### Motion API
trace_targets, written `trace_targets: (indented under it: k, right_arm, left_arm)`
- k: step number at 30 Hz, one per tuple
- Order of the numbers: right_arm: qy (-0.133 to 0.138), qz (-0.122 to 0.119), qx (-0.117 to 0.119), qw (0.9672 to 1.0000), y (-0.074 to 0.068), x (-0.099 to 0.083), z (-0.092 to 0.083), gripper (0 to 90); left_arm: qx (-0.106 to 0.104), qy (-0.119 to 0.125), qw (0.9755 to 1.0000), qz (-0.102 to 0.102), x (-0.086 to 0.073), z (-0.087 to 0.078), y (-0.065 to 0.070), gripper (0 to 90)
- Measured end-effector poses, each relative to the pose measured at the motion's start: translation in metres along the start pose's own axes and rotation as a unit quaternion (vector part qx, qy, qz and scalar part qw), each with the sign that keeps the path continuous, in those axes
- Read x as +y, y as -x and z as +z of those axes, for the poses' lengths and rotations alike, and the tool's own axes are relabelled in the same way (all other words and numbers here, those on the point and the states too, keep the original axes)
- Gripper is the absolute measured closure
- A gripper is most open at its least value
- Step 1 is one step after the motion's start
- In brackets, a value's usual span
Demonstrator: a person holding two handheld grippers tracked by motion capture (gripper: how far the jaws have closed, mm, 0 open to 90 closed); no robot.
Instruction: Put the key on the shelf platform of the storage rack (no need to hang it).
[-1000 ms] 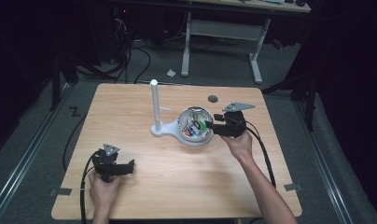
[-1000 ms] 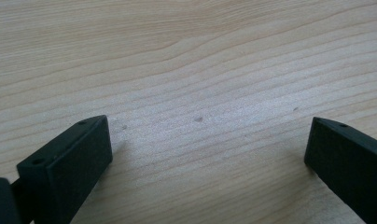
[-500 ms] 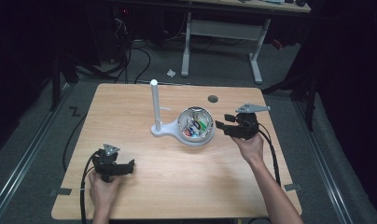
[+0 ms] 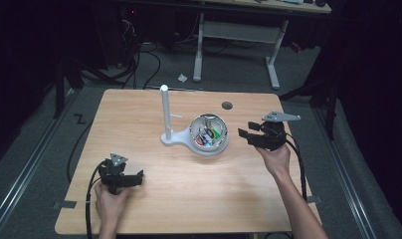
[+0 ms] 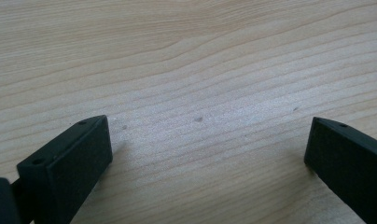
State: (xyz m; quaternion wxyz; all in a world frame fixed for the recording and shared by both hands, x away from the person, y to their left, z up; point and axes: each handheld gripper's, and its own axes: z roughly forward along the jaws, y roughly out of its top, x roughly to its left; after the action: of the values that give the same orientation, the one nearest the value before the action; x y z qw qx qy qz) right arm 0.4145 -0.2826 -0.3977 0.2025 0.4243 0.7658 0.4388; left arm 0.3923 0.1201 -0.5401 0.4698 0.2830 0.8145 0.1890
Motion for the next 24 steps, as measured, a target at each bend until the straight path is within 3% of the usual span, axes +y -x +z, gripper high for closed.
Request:
trace_targets:
  k: [8,16,20,24]
  right_arm:
    - [0.001,0.008,-0.006,0.9999,0.001,0.0,-0.013,47.0]
    - [0.007,0.002,-0.011,0.9999,-0.002,-0.002,-0.027,47.7]
    - [0.023,0.01,0.0,0.9997,-0.003,-0.003,-0.037,48.6]
    - [0.02,0.017,0.001,0.9996,-0.003,-0.008,-0.04,48.7]
  left_arm:
    - [0.0,0.0,1.0,-0.001,0.0,0.0,0.0,1.0]
    - [0.0,0.0,1.0,0.0,0.0,0.0,0.0,1.1]
    - [0.0,0.0,1.0,-0.001,0.0,0.0,0.0,1.0]
    - [0.0,0.0,1.0,-0.001,0.0,0.0,0.0,1.0]
